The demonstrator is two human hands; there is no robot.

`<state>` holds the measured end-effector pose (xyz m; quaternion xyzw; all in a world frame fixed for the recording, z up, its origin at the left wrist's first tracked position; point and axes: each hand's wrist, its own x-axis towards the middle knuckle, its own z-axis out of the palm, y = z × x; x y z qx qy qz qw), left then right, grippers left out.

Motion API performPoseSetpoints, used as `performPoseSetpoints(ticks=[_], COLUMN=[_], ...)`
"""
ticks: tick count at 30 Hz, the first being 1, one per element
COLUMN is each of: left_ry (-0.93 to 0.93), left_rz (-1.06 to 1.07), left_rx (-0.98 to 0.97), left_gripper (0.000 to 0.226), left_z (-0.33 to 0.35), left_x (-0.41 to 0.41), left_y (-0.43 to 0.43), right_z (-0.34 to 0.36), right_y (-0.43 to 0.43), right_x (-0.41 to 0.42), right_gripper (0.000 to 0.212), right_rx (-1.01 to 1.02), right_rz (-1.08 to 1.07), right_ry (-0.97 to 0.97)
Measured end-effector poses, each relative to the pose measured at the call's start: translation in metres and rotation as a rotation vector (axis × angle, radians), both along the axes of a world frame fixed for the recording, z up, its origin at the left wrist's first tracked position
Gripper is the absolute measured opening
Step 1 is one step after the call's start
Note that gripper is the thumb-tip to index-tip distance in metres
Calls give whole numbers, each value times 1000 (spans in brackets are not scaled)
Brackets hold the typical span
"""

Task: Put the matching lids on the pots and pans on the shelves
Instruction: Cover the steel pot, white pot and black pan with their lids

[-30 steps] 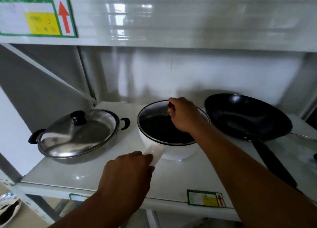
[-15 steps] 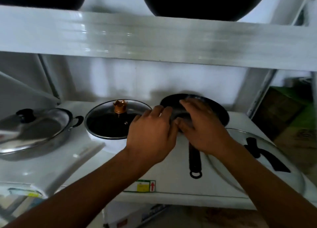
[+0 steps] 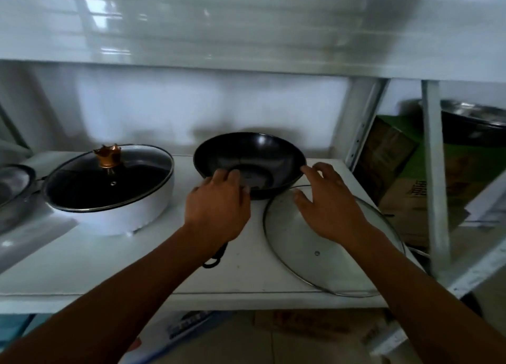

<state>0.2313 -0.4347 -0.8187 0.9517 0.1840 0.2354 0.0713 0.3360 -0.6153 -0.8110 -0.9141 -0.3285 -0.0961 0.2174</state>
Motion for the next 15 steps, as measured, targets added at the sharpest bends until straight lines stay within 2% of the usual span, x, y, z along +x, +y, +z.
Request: performPoseSetpoints(ticks=[3,6,11,15], left_ry=[118,280,403,407], left_rz=[41,71,111,93], left_rx=[-70,-254,-833,-762], left_gripper=[40,46,35,35], left_z=[-17,-24,-18,-16], left_x=[6,8,5,3], left_y=[0,4,4,2], right_z=[-12,-22,-33,-35], right_y=[-18,-29,-36,-38], right_x=[14,22,25,25], right_gripper=[57,57,55,50], right_rx=[-18,-22,76,90], right_rz=[-58,-79,-76,-85], right_ry=[40,88,222,230])
